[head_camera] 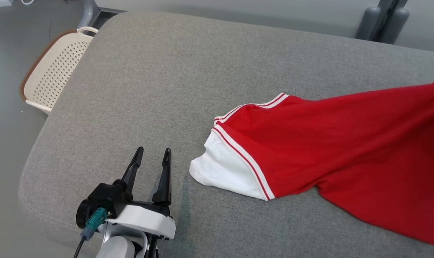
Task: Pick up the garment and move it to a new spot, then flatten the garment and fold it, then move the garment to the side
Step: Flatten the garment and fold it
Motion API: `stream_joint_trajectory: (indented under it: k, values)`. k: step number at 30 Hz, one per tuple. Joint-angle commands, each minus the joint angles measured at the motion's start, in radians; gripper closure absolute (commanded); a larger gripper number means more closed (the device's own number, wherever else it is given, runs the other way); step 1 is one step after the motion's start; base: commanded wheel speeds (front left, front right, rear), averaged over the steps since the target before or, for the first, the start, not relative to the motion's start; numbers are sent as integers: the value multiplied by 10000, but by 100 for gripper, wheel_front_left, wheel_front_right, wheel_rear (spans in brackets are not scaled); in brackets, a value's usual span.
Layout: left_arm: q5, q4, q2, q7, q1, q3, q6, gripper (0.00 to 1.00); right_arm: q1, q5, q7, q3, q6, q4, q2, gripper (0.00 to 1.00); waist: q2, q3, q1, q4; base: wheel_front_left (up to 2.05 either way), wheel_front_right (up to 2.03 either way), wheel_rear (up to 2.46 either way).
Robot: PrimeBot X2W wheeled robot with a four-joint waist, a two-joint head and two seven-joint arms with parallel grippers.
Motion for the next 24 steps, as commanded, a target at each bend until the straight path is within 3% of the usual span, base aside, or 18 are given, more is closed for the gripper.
stream_joint_trajectory:
  k: [1, 8, 13, 14, 15, 16, 24]
  values:
    - [-36, -56, 21, -38, -193, -10, -2, 0, -348, -141, -134, 42, -1, 146, -137, 100, 0, 224, 0, 149, 0, 0, 0]
    - [-164, -208, 13, -38, -541, -251, -3, 0, -1962, -710, -501, 764, -1, 1100, -547, 100, 0, 798, 0, 378, 0, 0, 0]
    - [-228, -286, 17, -36, -696, -435, 81, 0, -2575, -952, -714, 798, -1, 1712, -431, 100, 0, 1035, 0, 453, 0, 0, 0]
    - [-255, -292, 15, -27, -741, -516, 93, 0, -2832, -1015, -975, 717, -1, 1964, -306, 72, 0, 1088, 0, 445, 0, 0, 0]
    - [-263, -282, 18, -27, -760, -537, 124, 0, -2932, -1078, -1122, 713, -1, 2075, -235, 30, 0, 1095, 0, 420, 0, 0, 0]
    - [-265, -273, 18, -27, -766, -543, 148, 0, -2949, -1139, -1272, 742, -1, 2178, -119, 0, 0, 1086, 0, 375, 0, 0, 0]
    - [-69, -140, 17, -26, -757, -457, 105, 0, -3128, -1041, -2703, 974, -1, 2795, 600, 0, 0, 755, 0, -332, 0, 0, 0]
